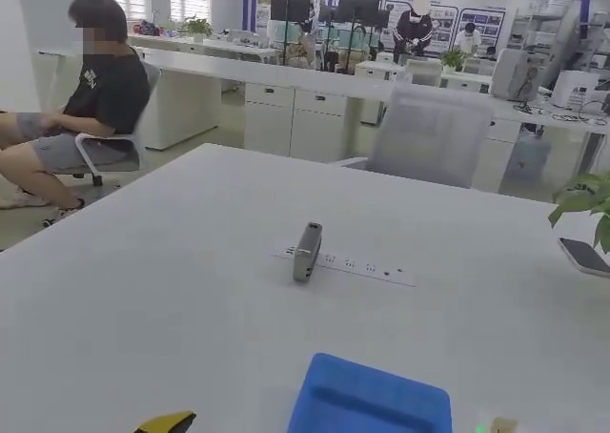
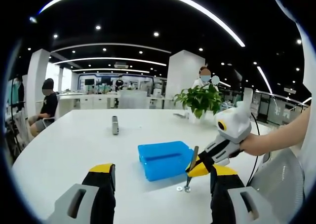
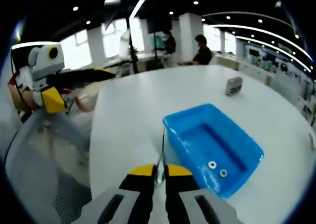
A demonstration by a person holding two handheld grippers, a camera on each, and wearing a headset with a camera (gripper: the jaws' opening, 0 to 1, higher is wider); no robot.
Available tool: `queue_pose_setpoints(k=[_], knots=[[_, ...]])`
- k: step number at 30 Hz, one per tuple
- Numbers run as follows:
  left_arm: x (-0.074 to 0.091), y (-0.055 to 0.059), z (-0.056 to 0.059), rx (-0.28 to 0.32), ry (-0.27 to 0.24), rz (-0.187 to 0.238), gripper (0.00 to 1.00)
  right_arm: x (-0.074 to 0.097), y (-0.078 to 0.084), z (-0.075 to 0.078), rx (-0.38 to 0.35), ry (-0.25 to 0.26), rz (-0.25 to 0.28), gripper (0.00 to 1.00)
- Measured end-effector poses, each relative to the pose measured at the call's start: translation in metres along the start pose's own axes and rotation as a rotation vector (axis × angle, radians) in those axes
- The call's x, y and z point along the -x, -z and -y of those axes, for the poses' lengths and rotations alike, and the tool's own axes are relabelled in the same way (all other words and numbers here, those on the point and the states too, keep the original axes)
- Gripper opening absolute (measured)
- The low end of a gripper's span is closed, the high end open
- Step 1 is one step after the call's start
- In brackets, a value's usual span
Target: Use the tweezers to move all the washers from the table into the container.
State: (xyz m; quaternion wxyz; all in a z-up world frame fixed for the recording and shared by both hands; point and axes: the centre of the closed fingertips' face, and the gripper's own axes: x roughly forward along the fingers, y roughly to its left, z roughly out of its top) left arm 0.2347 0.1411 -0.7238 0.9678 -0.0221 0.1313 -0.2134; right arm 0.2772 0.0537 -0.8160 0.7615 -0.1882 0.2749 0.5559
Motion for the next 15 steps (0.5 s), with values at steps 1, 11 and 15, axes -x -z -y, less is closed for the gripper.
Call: queue_pose_setpoints(k=[1,11,15], knots=[[0.000,0.000,0.000,-0.001,-0.001,-0.001,0.80,0.000,0.000,-0.001,0.020,0.002,-0.005,0.04],[0.000,0.000,0.000,-0.004,-0.003,-0.001,0.79,-0.001,0.014,-0.005,0.182,0.027,-0.103,0.04],[0.001,0.001,-0.001,-0.006,-0.005,-0.003,0.79,0.000,0.020,-0.008,0.122,0.032,-0.044,0.02]])
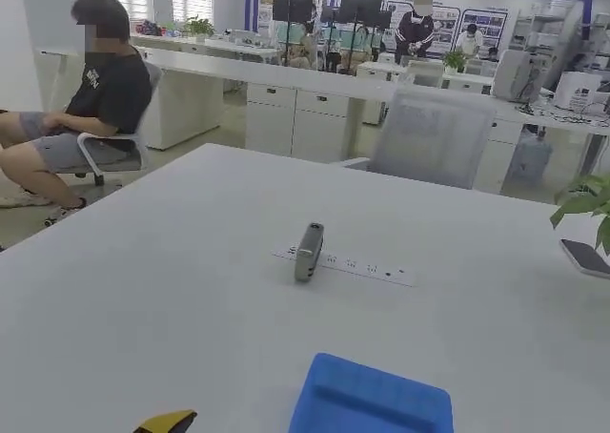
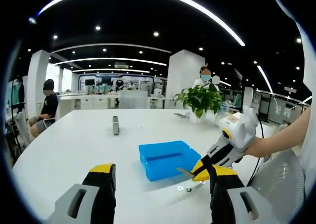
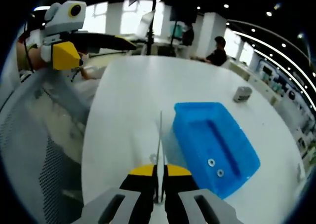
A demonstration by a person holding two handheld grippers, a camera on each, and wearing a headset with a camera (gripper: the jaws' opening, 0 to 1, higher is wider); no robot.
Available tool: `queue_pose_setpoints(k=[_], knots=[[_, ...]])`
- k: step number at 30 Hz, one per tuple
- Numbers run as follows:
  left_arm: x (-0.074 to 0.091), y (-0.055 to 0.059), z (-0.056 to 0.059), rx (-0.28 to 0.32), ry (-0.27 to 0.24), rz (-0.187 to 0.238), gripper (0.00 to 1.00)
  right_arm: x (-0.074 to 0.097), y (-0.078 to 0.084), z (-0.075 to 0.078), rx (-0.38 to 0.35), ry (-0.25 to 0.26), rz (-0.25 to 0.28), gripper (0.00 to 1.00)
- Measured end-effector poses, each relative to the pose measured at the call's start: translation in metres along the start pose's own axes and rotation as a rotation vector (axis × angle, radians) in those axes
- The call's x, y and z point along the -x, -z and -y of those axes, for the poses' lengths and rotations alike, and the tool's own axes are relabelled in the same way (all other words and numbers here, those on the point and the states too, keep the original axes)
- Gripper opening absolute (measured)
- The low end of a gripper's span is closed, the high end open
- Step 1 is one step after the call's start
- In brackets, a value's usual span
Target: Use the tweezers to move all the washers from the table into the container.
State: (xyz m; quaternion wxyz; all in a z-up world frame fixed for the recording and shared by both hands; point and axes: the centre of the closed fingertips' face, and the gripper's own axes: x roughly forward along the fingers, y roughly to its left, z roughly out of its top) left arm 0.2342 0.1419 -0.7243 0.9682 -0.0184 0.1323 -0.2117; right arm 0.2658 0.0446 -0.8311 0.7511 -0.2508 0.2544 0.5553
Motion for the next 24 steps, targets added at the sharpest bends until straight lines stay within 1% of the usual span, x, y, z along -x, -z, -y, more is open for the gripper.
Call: queue_pose_setpoints(k=[1,2,3,4,5,7,9,11,14,15,16,17,18,19,20,21,22,23,24], knots=[[0.000,0.000,0.000,-0.001,0.000,-0.001,0.79,0.002,0.002,0.000,-0.032,-0.003,0.011,0.02],[0.000,0.000,0.000,-0.002,-0.001,-0.002,0.79,0.004,0.006,0.003,-0.076,0.015,0.018,0.01],[0.000,0.000,0.000,-0.002,0.000,-0.003,0.79,0.005,0.007,0.007,-0.098,0.029,0.037,0.01],[0.000,0.001,0.000,-0.003,0.000,-0.003,0.79,0.007,0.006,0.008,-0.131,0.029,0.063,0.01],[0.000,0.001,0.000,-0.003,0.001,-0.005,0.79,0.011,0.003,0.011,-0.206,0.029,0.109,0.01],[0.000,0.001,0.001,-0.005,0.004,-0.009,0.79,0.016,0.000,0.017,-0.315,0.024,0.181,0.01],[0.000,0.002,0.001,-0.009,0.006,-0.011,0.78,0.021,0.004,0.024,-0.364,0.039,0.200,0.01],[-0.001,0.002,0.002,-0.007,0.010,-0.013,0.78,0.022,0.004,0.024,-0.417,0.016,0.224,0.01],[-0.001,0.002,0.002,0.004,0.017,-0.012,0.78,0.026,0.000,0.027,-0.475,0.007,0.280,0.01],[-0.001,0.002,0.002,0.007,0.019,-0.013,0.78,0.027,-0.001,0.027,-0.507,-0.005,0.299,0.01],[-0.001,0.001,0.004,0.026,0.033,-0.014,0.77,0.028,-0.002,0.025,-0.514,-0.028,0.310,0.01],[-0.001,0.001,0.006,0.043,0.051,-0.016,0.75,0.028,-0.004,0.022,-0.523,-0.053,0.323,0.01],[0.000,0.001,0.013,0.081,0.099,-0.022,0.69,0.031,-0.009,0.020,-0.528,-0.078,0.351,0.01],[0.000,0.000,0.017,0.108,0.131,-0.027,0.64,0.033,-0.012,0.020,-0.519,-0.078,0.370,0.01],[0.000,0.000,0.020,0.127,0.160,-0.034,0.59,0.038,-0.017,0.018,-0.503,-0.092,0.388,0.01],[0.001,-0.001,0.028,0.147,0.220,-0.043,0.51,0.041,-0.022,0.015,-0.494,-0.110,0.406,0.01],[0.001,-0.002,0.034,0.160,0.257,-0.052,0.45,0.044,-0.026,0.013,-0.481,-0.128,0.425,0.01],[0.001,-0.001,0.043,0.149,0.306,-0.076,0.40,0.049,-0.033,0.007,-0.464,-0.151,0.439,0.02],[0.000,0.001,0.048,0.117,0.336,-0.099,0.36,0.053,-0.037,0.003,-0.443,-0.165,0.450,0.02]])
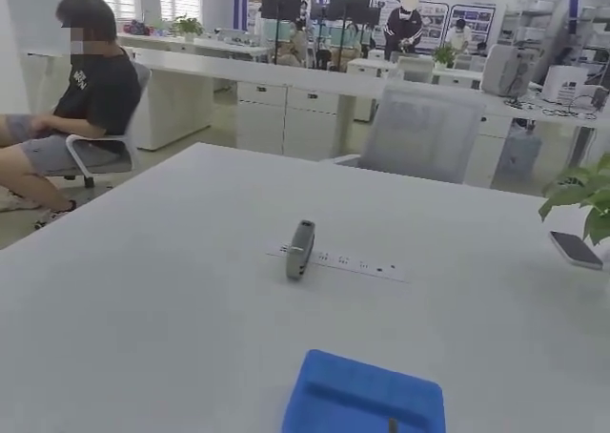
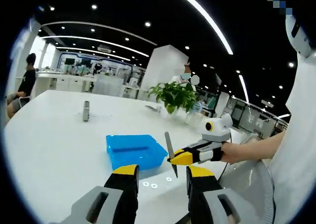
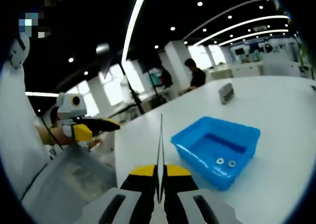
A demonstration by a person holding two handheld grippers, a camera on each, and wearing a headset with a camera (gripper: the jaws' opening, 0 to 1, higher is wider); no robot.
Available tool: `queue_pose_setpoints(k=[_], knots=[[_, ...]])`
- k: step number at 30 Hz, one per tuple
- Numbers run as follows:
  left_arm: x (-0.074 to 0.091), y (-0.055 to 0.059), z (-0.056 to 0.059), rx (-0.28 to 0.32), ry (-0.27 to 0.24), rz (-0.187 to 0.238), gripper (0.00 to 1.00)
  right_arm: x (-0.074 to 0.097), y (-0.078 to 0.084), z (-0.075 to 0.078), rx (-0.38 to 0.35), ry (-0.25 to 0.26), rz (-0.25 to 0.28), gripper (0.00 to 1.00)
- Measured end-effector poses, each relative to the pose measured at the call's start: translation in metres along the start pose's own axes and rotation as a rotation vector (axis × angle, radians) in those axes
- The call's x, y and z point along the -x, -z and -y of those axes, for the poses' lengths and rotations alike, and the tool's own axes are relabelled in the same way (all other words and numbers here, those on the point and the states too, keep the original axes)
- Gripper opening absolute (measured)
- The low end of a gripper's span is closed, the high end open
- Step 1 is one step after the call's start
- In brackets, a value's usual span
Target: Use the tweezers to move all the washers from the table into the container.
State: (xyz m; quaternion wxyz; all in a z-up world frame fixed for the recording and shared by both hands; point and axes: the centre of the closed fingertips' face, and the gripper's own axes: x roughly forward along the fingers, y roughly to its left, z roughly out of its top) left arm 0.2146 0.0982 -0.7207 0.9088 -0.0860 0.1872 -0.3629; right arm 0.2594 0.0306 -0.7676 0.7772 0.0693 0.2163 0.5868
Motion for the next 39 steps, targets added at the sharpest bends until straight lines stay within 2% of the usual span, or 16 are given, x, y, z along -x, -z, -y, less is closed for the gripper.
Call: queue_pose_setpoints(k=[2,5,7,11,13,16,19,21,23,26,28,29,30,31,35,39], knots=[[-0.006,-0.001,0.006,-0.028,0.035,-0.024,0.34,0.002,-0.005,-0.010,0.029,-0.043,0.012,0.02],[-0.018,-0.008,0.024,-0.019,0.154,-0.039,0.33,0.007,-0.010,-0.027,0.089,-0.106,0.010,0.02],[-0.025,-0.015,0.032,-0.014,0.227,-0.044,0.30,0.012,-0.008,-0.037,0.132,-0.144,-0.014,0.02],[-0.036,-0.028,0.039,-0.027,0.313,-0.052,0.23,0.018,-0.003,-0.051,0.190,-0.199,-0.050,0.02],[-0.039,-0.030,0.043,-0.041,0.356,-0.073,0.23,0.021,-0.002,-0.055,0.216,-0.206,-0.065,0.02],[-0.044,-0.028,0.052,-0.104,0.434,-0.138,0.19,0.024,-0.002,-0.059,0.232,-0.212,-0.063,0.02],[-0.048,-0.026,0.058,-0.159,0.479,-0.174,0.15,0.025,0.000,-0.059,0.267,-0.212,-0.087,0.03],[-0.049,-0.021,0.062,-0.190,0.511,-0.215,0.10,0.023,0.002,-0.058,0.277,-0.206,-0.099,0.03],[-0.051,-0.016,0.063,-0.256,0.520,-0.241,0.00,0.022,0.004,-0.054,0.284,-0.193,-0.111,0.03],[-0.057,-0.013,0.060,-0.301,0.503,-0.269,0.00,0.019,0.008,-0.046,0.302,-0.156,-0.131,0.04],[-0.062,-0.013,0.057,-0.339,0.489,-0.276,0.00,0.018,0.008,-0.036,0.304,-0.103,-0.134,0.04],[-0.065,-0.011,0.055,-0.375,0.487,-0.285,0.00,0.018,0.009,-0.033,0.325,-0.090,-0.145,0.04],[-0.067,-0.010,0.056,-0.386,0.491,-0.291,0.00,0.018,0.010,-0.032,0.329,-0.086,-0.150,0.04],[-0.070,-0.009,0.056,-0.396,0.488,-0.298,0.00,0.017,0.012,-0.027,0.334,-0.064,-0.167,0.04],[-0.081,0.002,0.050,-0.513,0.479,-0.352,0.00,0.014,0.022,-0.008,0.387,0.014,-0.236,0.06],[-0.091,0.006,0.048,-0.558,0.471,-0.380,0.00,0.011,0.027,0.001,0.400,0.042,-0.253,0.06]])
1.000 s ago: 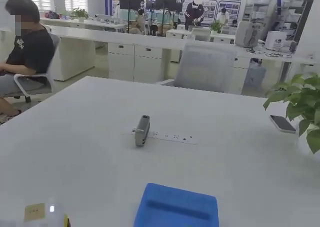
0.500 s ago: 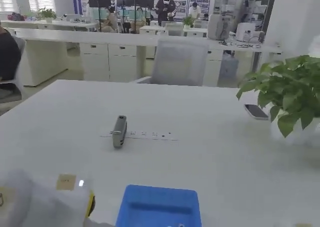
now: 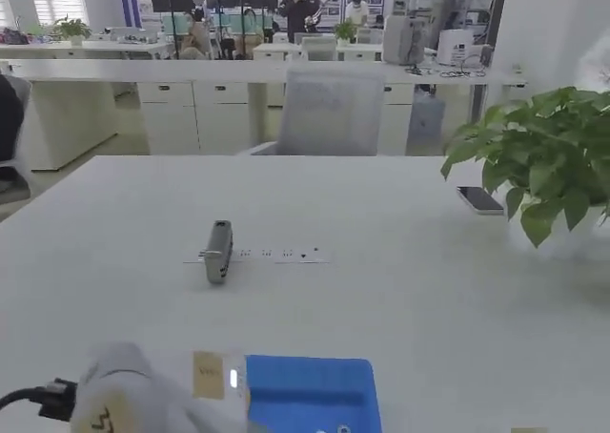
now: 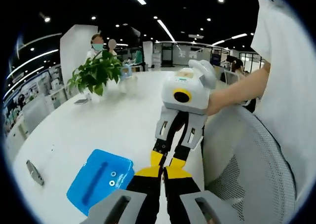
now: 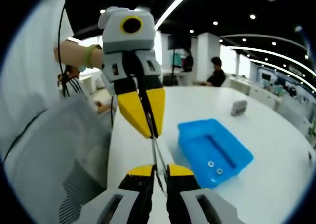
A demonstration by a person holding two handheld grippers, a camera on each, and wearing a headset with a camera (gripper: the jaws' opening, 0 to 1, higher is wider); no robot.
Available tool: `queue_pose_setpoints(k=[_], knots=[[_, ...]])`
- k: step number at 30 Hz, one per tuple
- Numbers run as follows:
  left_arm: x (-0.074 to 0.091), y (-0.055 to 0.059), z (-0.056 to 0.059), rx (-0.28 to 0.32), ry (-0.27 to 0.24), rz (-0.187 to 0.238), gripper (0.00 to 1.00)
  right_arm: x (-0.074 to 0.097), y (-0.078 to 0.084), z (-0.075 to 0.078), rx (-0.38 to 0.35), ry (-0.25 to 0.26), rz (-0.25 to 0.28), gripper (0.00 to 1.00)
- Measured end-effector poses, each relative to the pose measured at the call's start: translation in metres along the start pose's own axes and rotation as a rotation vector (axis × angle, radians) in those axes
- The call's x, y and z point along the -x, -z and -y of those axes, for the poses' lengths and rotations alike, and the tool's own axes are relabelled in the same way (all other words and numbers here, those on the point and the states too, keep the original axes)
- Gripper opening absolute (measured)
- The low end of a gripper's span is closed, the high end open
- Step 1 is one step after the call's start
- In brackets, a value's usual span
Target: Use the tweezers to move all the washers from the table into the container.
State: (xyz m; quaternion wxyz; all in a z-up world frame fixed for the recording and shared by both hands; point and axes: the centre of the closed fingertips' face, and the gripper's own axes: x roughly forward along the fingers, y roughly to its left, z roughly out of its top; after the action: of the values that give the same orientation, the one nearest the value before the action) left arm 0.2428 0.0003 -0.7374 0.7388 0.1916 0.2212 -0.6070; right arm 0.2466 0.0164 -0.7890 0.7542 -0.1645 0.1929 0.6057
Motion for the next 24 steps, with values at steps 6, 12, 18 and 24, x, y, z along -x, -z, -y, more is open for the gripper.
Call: queue_pose_setpoints(k=[6,12,18,24], knots=[[-0.010,0.006,-0.007,-0.051,0.006,-0.055,0.00,-0.003,0.010,0.009,-0.026,0.022,-0.010,0.06],[-0.017,0.008,-0.011,-0.068,0.017,-0.090,0.00,-0.006,0.017,0.013,-0.074,0.021,-0.005,0.06],[-0.020,0.012,-0.012,-0.092,0.026,-0.115,0.00,-0.010,0.021,0.014,-0.075,0.023,-0.017,0.06],[-0.023,0.013,-0.015,-0.096,0.029,-0.124,0.00,-0.012,0.024,0.015,-0.078,0.034,-0.033,0.06]])
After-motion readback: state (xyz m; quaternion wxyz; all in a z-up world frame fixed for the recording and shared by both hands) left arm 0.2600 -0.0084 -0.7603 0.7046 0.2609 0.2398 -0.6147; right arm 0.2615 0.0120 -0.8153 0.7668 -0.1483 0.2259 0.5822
